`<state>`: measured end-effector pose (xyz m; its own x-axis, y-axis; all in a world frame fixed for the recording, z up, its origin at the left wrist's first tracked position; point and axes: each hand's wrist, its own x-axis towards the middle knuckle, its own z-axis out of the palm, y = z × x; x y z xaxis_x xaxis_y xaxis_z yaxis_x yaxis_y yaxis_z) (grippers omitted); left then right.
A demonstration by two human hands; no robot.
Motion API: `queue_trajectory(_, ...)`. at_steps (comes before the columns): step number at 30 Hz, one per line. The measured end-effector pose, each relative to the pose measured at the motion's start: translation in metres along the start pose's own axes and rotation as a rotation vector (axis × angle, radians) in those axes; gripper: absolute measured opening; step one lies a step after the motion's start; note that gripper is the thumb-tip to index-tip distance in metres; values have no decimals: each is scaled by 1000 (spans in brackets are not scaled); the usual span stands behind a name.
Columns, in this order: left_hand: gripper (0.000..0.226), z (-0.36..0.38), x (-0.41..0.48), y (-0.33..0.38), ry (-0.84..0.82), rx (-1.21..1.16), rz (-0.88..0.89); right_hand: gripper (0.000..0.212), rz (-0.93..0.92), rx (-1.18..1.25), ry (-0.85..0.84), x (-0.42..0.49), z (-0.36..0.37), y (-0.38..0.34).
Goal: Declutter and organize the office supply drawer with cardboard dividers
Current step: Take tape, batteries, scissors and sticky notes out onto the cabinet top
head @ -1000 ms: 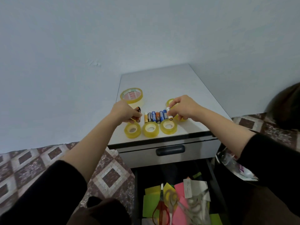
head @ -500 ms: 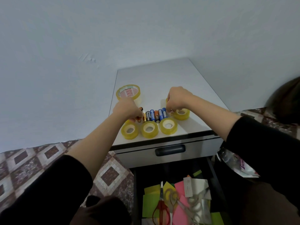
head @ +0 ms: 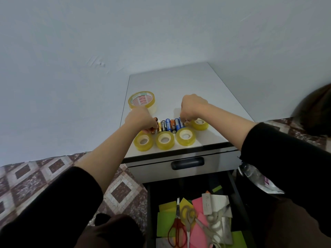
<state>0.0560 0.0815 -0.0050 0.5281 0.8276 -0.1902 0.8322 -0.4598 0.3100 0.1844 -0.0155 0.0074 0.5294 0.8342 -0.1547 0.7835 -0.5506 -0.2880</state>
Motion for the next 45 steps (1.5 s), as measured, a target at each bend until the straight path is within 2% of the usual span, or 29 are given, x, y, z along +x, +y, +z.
queue_trajectory(10, 23, 0, 0, -2, 22, -29, 6, 26, -3, 0, 27, 0, 2, 1)
queue_trajectory(23, 22, -5, -9, 2, 96, 179, -4, 24, -1, -3, 19, -3, 1, 0)
queue_trajectory(34, 14, -9, -3, -10, 106, 189, -17, 23, -10, 62, 46, -8, -6, 4)
queue_trajectory(38, 6, -7, -3, -16, 209, 193, -10, 22, 16, 115, 77, -13, -11, 10)
queue_trajectory(42, 15, -2, -6, -22, 214, 205, -30, 25, 43, 113, 107, -19, -10, 18)
queue_trajectory(45, 16, 3, -5, -27, 179, 171, -37, 10, 59, 89, 112, -22, -9, 25)
